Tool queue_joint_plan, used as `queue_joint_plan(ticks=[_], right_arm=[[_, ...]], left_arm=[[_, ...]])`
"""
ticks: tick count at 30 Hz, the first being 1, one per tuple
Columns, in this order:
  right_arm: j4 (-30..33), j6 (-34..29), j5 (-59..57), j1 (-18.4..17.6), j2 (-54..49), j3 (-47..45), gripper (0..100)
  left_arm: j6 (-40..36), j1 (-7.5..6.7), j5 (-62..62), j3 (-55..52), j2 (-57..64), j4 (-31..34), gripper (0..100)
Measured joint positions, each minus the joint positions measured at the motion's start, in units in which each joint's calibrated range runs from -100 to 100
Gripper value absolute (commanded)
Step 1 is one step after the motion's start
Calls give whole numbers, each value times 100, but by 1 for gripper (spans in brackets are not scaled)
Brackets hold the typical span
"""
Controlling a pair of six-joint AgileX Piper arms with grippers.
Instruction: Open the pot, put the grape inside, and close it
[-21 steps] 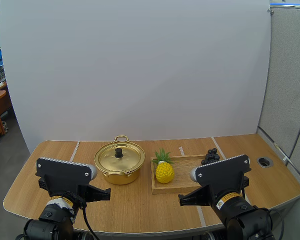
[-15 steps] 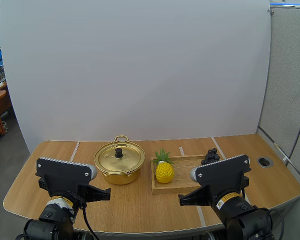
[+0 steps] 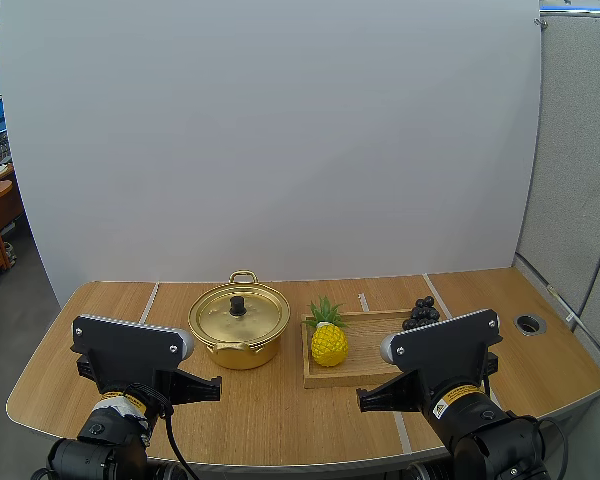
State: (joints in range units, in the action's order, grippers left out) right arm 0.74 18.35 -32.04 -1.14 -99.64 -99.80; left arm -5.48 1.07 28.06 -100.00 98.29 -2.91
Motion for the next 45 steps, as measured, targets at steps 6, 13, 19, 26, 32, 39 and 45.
queue_joint_plan(ticks=[6,13,19,26,32,39,45], right_arm=[[0,0,0,0,0,0,0],[0,0,0,0,0,0,0],[0,0,0,0,0,0,0],[0,0,0,0,0,0,0],[0,0,0,0,0,0,0],[0,0,0,0,0,0,0],[-74,0,0,0,0,0,0]], left_arm=[[0,0,0,0,0,0,0],[0,0,0,0,0,0,0],[0,0,0,0,0,0,0],[0,0,0,0,0,0,0],[0,0,0,0,0,0,0],[0,0,0,0,0,0,0],[0,0,0,12,0,0,0]])
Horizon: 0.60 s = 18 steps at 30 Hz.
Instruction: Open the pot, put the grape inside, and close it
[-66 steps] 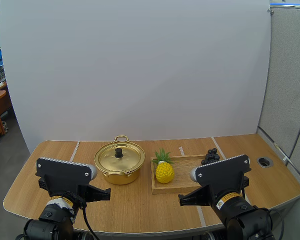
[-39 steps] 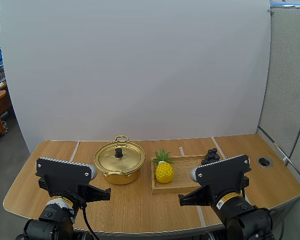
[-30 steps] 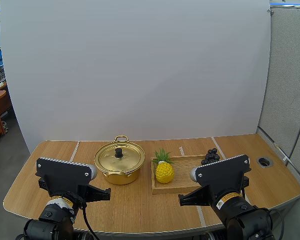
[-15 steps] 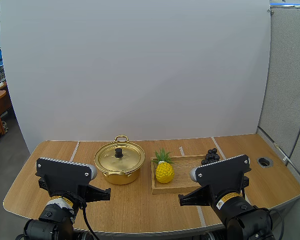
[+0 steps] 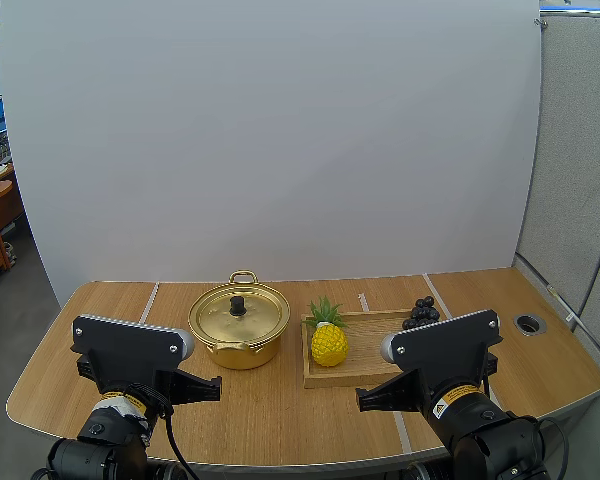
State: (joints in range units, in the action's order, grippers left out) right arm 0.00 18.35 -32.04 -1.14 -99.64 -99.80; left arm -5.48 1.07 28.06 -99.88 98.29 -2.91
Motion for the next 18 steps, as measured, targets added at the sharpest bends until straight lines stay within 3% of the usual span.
queue_joint_plan(ticks=[12,18], right_arm=[[77,0,-984,0,0,1235,0],[65,0,-1945,0,-9,2295,0]], left_arm=[[0,0,75,1188,0,11,0],[0,0,1280,2426,12,11,0]])
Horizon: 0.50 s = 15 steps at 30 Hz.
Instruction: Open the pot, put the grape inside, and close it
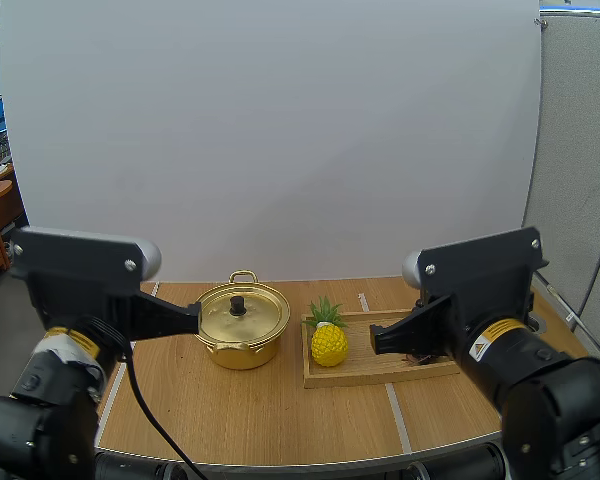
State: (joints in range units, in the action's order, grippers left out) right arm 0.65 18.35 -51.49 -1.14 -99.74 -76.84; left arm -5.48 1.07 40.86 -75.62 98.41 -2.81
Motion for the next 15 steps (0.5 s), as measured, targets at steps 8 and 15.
queue_joint_plan(ticks=[8,15], right_arm=[[0,0,-2535,0,-26,1246,0],[0,0,-3541,0,-26,2021,0]], left_arm=[[0,0,2143,1624,25,0,0],[0,0,3483,2405,37,0,0]])
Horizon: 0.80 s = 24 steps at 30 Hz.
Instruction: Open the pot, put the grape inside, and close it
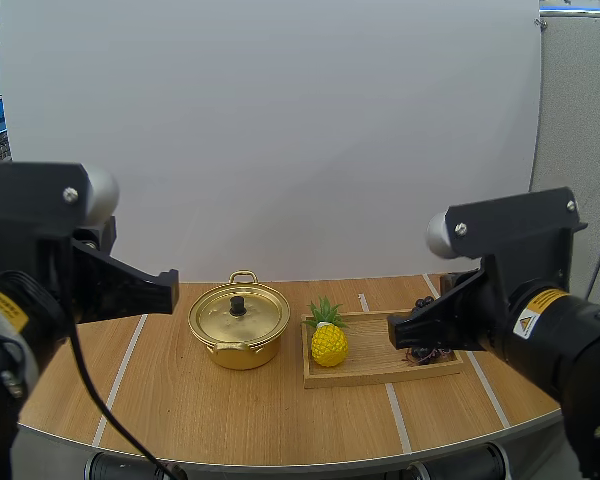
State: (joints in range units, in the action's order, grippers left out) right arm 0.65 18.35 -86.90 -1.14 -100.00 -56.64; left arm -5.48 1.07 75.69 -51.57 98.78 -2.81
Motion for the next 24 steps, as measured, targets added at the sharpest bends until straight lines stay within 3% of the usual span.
queue_joint_plan(ticks=[5,12,24], right_arm=[[-15,0,-727,0,0,523,0],[-151,-184,-1186,0,50,828,0],[-151,-261,-1310,0,1706,833,0]], left_arm=[[0,0,940,338,0,0,0],[173,0,1194,392,-251,0,0],[465,0,795,410,-2055,0,0]])
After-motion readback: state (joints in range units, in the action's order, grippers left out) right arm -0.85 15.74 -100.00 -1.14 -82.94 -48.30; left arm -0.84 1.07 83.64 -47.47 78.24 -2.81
